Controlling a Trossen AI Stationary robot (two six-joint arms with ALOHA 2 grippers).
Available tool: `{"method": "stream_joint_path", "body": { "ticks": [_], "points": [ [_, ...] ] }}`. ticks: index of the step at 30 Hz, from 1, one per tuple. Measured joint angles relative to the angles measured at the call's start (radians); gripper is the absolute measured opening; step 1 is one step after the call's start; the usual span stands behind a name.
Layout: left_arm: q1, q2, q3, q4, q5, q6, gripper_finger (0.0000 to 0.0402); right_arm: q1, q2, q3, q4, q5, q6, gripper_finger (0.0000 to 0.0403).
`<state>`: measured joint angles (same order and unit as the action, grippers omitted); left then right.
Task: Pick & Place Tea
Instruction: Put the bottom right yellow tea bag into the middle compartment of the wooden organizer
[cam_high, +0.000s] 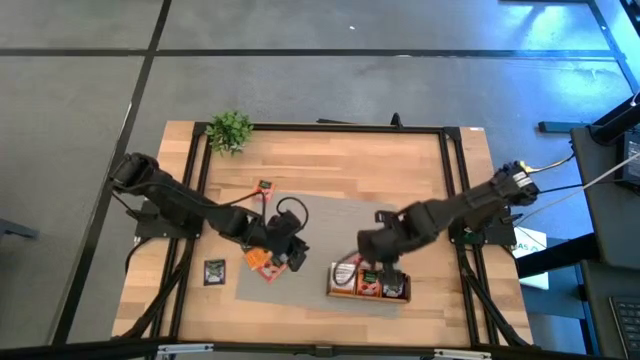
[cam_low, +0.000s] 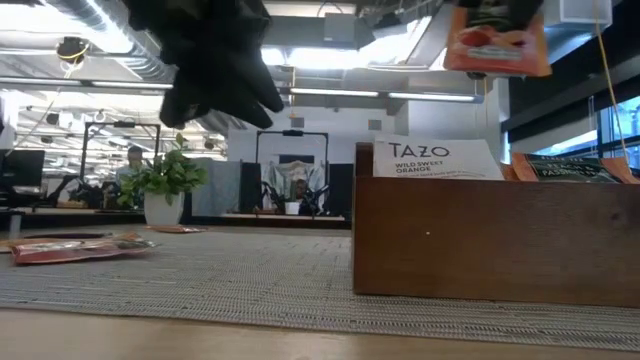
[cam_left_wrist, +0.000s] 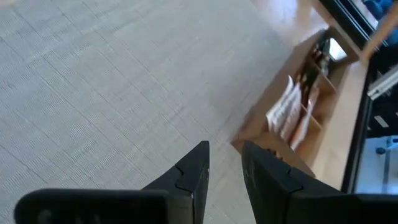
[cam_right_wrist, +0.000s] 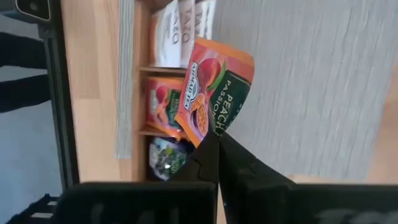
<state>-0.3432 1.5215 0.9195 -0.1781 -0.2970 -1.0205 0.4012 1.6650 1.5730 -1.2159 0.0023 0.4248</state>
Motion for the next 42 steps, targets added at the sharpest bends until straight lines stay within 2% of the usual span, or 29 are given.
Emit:
{"method": "stream_joint_path", "body": {
  "ticks": [8, 16, 29, 42],
  "points": [
    [0.054, 0.0, 0.001, 0.002, 0.047, 0.094, 0.0091, 0.074, 0.056, 0.0, 0.011, 0.013, 0.154, 0.0],
    [0.066, 0.0, 0.002, 0.002, 0.125, 0.186, 0.0091, 0.142, 0.17, -0.001, 0.0, 0.023, 0.146, 0.0],
    [0.064, 0.0, 0.002, 0.002, 0.127, 0.247, 0.0091, 0.167, 0.294, -0.001, 0.018, 0.023, 0.089, 0.0],
    [0.064, 0.0, 0.002, -0.001, 0.109, 0.258, 0.0091, 0.168, 0.317, -0.001, 0.105, -0.004, 0.087, 0.0004]
  ]
}}
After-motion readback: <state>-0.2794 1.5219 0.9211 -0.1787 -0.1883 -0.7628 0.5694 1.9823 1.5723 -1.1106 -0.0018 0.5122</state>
